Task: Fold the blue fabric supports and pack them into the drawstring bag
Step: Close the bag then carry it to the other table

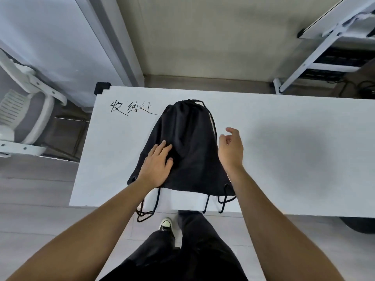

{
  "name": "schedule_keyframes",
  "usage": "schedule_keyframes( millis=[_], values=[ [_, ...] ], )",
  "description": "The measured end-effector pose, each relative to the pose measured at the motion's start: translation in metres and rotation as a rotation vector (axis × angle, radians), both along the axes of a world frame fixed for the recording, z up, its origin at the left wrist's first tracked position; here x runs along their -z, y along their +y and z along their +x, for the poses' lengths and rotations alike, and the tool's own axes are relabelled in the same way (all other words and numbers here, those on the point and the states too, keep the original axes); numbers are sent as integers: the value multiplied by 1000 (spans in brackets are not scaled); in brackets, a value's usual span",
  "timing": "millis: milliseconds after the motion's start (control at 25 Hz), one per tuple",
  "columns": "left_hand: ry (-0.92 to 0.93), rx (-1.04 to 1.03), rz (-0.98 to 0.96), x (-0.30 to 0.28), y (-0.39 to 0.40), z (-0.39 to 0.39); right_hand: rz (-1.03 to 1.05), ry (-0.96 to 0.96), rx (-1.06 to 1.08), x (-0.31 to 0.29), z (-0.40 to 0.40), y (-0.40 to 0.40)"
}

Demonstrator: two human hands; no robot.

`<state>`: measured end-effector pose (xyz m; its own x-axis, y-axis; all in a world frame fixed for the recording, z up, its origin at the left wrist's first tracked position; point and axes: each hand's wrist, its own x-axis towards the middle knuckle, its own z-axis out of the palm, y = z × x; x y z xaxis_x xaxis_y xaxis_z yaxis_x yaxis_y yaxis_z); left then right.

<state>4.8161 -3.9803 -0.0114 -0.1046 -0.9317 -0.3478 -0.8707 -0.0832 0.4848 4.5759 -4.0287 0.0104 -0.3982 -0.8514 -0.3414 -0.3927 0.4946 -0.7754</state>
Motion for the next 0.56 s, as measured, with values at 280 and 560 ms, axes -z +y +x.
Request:
schedule_keyframes(
  millis=[280, 560],
  values=[
    [-55, -594, -4, 9, 94, 41, 160, 192, 321, 30, -1, 144],
    [-55, -433, 266, 28, 145, 37, 384, 207, 89, 59, 45, 209]
  ],
)
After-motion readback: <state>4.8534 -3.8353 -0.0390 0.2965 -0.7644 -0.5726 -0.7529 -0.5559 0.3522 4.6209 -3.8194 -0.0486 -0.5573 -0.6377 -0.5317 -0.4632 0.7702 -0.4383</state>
